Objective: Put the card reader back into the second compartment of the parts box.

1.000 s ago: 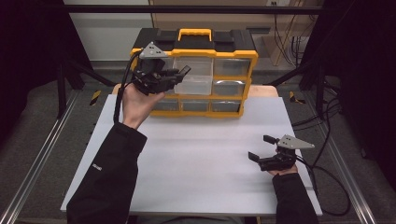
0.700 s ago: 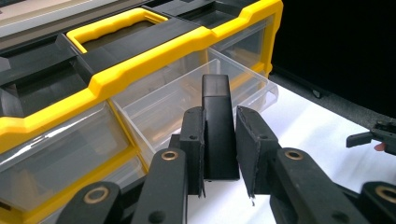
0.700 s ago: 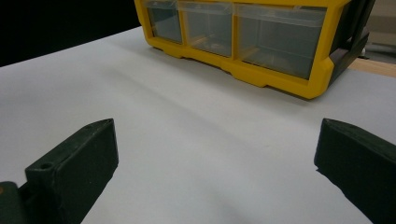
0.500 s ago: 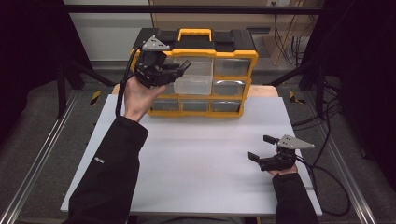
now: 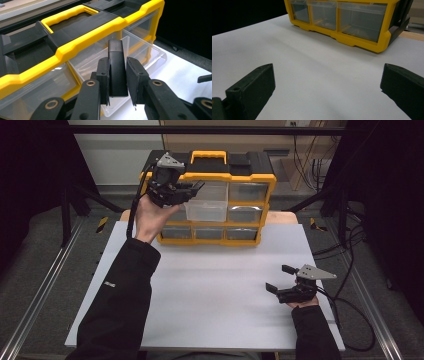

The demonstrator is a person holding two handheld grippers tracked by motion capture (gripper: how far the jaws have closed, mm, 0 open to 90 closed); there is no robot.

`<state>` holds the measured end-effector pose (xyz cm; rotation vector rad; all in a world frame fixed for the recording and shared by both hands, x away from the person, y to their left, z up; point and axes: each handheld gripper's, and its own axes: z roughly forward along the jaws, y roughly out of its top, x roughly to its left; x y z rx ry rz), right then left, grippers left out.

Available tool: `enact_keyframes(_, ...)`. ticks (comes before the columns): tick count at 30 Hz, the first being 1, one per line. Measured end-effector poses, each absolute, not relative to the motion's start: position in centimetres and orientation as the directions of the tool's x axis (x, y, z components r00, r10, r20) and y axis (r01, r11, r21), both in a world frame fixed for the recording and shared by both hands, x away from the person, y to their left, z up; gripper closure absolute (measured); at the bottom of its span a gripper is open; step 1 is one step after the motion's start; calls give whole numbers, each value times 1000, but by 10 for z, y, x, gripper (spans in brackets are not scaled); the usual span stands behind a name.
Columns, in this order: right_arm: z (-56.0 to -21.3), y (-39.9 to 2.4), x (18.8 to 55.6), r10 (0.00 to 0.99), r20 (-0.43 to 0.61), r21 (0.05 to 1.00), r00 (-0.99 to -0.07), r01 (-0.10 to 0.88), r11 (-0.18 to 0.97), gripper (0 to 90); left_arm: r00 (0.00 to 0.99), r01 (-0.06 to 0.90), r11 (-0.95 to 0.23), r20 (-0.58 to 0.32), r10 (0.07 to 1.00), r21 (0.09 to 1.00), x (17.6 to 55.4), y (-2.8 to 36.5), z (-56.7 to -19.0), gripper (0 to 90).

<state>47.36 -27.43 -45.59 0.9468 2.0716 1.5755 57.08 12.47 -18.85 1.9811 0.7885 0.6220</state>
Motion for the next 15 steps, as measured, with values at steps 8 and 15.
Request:
enact_keyframes(8,-456,-274,473,701,104,947,-706,286,148,3,664,294,-409,124,738,864,579,121,-188,721)
enact_keyframes(15,-455,-275,473,702,104,947,-705,286,147,3,666,305,-406,111,737,862,588,118,-192,721)
